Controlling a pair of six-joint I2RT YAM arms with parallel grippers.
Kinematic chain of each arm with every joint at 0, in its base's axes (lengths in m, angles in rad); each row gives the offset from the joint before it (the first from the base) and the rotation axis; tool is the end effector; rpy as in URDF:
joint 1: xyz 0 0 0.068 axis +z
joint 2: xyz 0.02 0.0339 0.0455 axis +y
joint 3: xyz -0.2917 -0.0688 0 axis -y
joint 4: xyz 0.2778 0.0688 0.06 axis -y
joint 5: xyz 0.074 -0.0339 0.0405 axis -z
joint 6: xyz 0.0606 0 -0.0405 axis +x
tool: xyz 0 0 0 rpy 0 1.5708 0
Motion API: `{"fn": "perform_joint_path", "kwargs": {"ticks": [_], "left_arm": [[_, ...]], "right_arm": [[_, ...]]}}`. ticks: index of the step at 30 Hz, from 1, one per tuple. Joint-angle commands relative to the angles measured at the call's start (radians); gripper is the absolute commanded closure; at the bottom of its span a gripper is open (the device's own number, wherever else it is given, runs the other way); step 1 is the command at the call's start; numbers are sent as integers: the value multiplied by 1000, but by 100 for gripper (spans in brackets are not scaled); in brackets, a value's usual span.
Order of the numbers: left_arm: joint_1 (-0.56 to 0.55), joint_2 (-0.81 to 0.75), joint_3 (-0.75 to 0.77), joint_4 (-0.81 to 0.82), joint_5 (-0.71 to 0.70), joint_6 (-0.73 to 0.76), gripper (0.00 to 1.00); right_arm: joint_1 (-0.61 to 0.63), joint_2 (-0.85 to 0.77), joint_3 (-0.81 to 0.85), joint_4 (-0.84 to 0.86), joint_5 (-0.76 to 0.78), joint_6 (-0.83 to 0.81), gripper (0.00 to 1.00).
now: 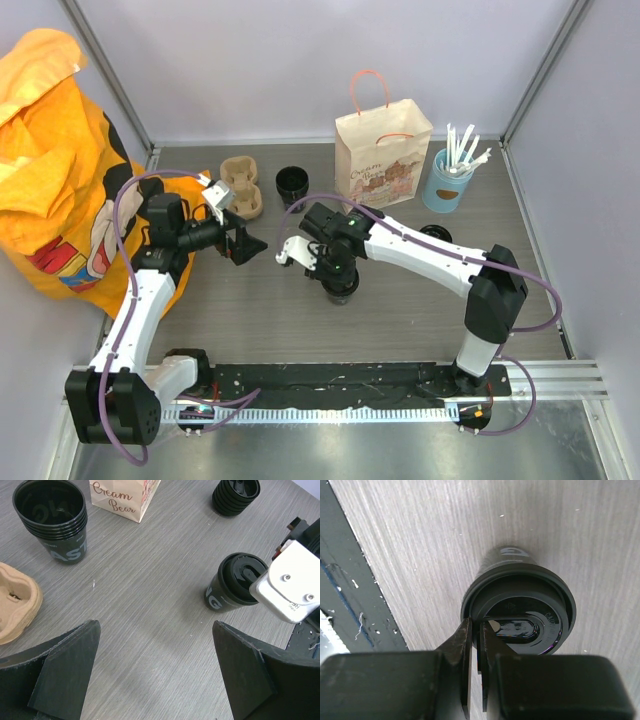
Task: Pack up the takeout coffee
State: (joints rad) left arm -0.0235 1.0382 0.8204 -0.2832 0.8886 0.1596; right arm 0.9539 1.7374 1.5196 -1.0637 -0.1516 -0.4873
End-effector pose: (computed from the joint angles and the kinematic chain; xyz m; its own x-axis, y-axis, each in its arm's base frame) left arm 0.2533 -0.0530 0.3095 -0.3636 0.1088 -0.9252 0.7629 0.6047 -0.2287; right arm 0.2186 0.3240 0.2714 -0.1007 -0.9421 -0.3198 -0.9941 0.1082 -0.0057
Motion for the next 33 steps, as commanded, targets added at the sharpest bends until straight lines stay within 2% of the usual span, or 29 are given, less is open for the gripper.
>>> {"fn": "perform_joint_path", "kwargs": {"ticks": [1,31,33], "left_arm": [[11,-9,-1,49,23,-11,0],[17,-9,-4,56,32,-19,0],[17,-6,-3,56,35,-19,1]], "right_arm": [[5,-50,-12,1,-42,0,99],[5,-33,-30,42,23,-4,99],[6,-33,-35,42,21,-5,96]]}}
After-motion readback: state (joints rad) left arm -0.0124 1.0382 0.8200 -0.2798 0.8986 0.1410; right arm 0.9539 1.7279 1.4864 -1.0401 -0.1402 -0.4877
